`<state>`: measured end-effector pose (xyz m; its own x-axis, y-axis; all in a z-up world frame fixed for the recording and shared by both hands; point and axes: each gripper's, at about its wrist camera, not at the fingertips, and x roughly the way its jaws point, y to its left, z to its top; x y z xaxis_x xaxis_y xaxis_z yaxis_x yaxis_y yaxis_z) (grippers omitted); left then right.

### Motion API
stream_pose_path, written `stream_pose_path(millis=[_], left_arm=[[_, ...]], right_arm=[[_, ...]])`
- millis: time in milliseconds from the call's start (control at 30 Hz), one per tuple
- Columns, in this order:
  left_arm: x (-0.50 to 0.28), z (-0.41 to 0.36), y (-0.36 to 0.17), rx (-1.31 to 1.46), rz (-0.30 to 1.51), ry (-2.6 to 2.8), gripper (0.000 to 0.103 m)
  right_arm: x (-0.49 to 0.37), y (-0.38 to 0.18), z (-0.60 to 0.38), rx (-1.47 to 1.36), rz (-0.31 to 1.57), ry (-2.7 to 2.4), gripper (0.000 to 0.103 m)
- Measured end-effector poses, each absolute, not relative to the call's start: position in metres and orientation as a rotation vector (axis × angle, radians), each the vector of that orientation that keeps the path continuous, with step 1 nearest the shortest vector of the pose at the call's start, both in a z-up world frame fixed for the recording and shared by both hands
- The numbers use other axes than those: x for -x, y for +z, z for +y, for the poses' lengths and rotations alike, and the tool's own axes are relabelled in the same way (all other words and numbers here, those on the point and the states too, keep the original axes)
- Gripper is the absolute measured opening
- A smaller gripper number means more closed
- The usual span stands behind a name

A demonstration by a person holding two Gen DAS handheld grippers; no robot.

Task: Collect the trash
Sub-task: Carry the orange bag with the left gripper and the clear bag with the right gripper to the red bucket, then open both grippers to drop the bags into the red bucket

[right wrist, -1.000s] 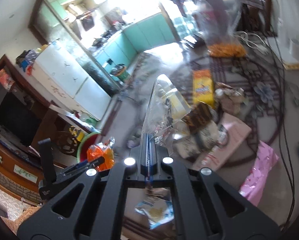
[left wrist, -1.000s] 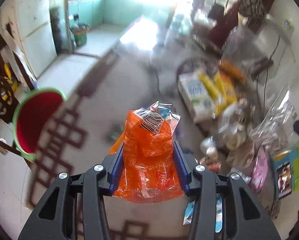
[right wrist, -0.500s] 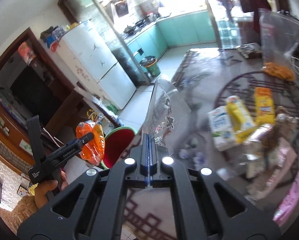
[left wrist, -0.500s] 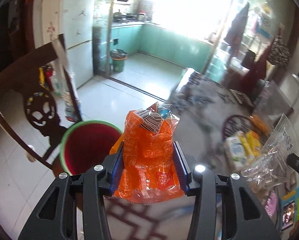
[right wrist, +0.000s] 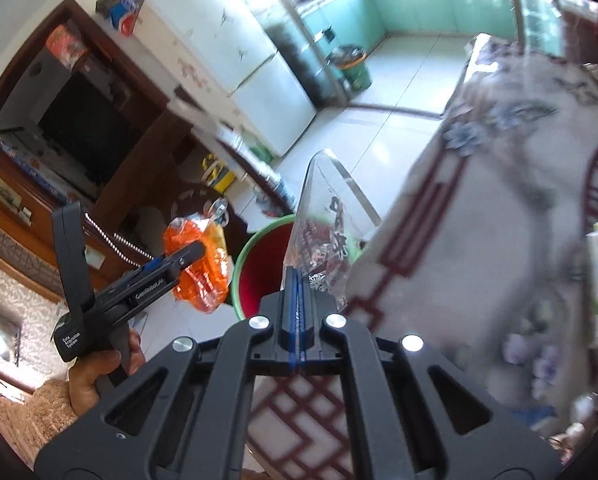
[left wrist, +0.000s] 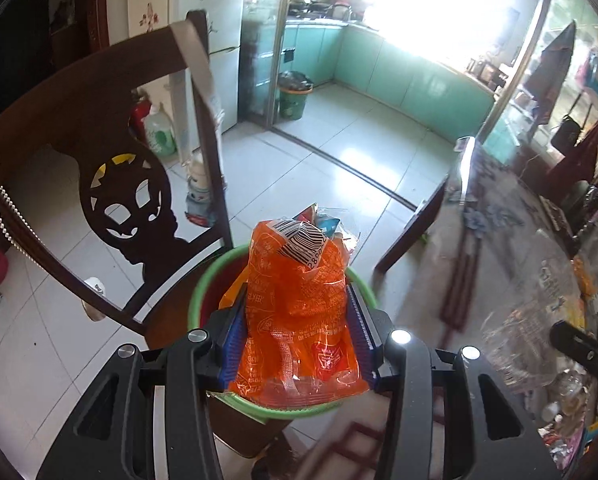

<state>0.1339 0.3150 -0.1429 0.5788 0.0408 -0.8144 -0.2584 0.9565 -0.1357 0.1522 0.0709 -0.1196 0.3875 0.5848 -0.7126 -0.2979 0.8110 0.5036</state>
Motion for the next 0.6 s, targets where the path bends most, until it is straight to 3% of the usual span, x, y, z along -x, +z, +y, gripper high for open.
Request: stream_pose_path(millis=[200, 233, 267, 333, 600], left_arm=[[-0.151, 0.339, -0.158, 0.258, 0.970, 0.180, 0.043], [-0.153, 0.342, -0.160, 0.260, 0.974, 0.179, 0.044], [-0.156, 0.344, -0.162, 0.261, 0.978, 0.174, 0.044], [-0.159, 0.344, -0.162, 0.258, 0.979, 0.166, 0.044], [-0.170, 0.341, -0.168, 0.251, 0.985, 0.134, 0.048]], right_arm=[[-0.172, -0.145, 0.107, -0.304, 1.110, 0.615, 0.005], [-0.175, -0.148, 0.111, -0.302, 1.124, 0.621, 0.011], [-0.176, -0.150, 0.114, -0.297, 1.130, 0.613, 0.034], [-0.177, -0.150, 0.112, -0.302, 1.118, 0.567, 0.056], [-0.155, -0.135, 0.071, -0.350, 1.090, 0.456, 0.057]])
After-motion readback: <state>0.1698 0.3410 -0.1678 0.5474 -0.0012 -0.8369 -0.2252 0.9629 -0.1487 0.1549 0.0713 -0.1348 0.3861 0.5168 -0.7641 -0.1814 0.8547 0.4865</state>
